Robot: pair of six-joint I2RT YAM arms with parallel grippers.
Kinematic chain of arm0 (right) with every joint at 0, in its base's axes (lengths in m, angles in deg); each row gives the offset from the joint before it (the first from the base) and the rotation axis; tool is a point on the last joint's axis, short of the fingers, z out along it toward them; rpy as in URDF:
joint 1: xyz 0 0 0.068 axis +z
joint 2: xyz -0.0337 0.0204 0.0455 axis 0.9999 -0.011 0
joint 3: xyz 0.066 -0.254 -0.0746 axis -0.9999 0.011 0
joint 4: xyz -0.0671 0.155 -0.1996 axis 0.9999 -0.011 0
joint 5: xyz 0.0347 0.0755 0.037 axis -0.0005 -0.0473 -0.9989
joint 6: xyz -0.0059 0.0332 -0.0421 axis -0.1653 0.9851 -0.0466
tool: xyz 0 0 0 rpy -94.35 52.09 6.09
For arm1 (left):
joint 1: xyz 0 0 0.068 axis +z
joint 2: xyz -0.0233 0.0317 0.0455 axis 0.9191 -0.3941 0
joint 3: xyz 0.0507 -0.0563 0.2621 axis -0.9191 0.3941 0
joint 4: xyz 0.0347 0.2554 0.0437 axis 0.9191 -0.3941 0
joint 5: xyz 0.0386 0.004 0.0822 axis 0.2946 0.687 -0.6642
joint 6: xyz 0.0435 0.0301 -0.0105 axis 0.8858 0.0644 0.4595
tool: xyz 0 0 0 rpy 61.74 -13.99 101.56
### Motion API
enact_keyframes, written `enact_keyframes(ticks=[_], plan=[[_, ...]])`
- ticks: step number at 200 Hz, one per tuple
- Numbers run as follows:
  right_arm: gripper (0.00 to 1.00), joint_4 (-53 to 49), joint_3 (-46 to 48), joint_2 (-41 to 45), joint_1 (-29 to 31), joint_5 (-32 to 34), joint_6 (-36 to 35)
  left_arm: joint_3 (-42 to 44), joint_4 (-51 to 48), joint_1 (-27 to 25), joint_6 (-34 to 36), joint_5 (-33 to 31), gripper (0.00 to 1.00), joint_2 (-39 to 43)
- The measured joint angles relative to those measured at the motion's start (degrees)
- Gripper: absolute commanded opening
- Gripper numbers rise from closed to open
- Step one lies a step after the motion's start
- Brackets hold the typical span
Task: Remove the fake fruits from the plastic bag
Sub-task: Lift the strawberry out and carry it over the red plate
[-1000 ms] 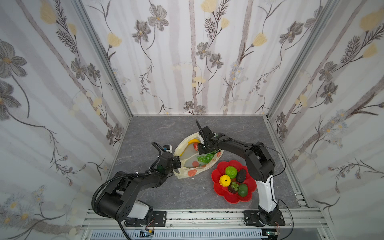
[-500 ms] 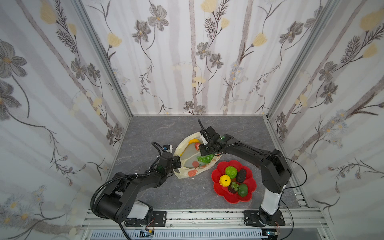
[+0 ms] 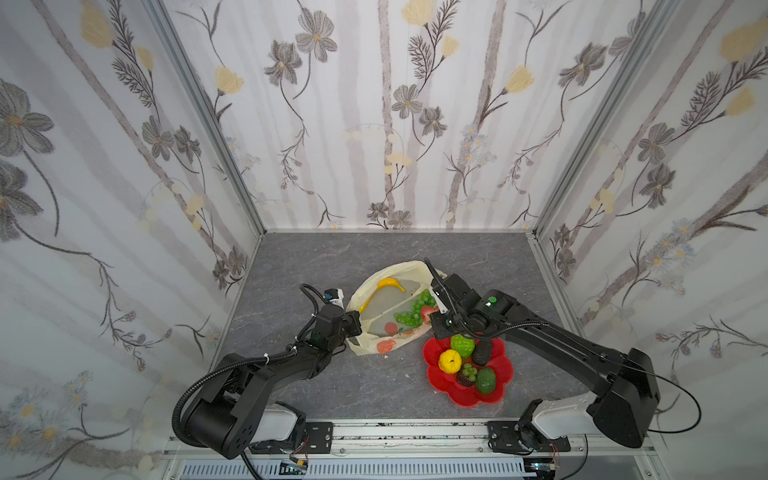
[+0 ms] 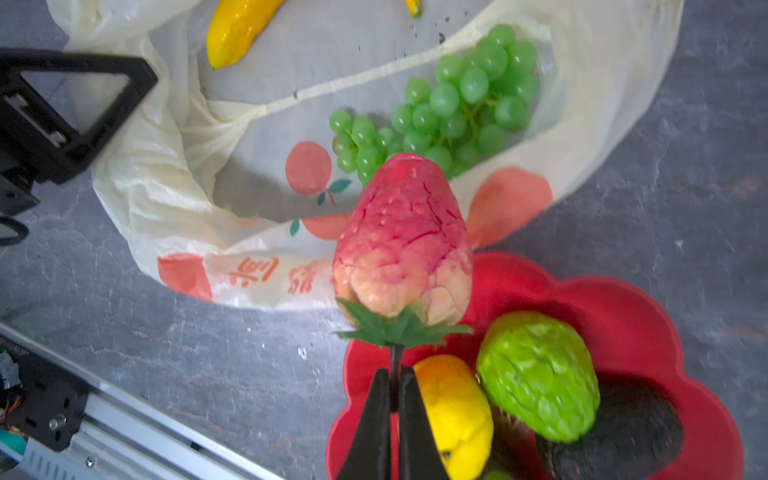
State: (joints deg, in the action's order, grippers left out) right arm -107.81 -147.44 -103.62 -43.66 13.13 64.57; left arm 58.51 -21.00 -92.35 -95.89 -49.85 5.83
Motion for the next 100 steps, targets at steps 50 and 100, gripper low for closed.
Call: enact_keyframes(ticks=[50,100], plan=[[0.03,-6.27,6.19,11.06,0.02,0.17,3.43,0.24,-0.02,0.0,-0.09,0.24,0.0,0.72],[0.03,-12.81,9.97,17.25,-0.66,0.2,5.55,0.37,-0.07,-0.09,-0.22,0.39,0.0,0.94]])
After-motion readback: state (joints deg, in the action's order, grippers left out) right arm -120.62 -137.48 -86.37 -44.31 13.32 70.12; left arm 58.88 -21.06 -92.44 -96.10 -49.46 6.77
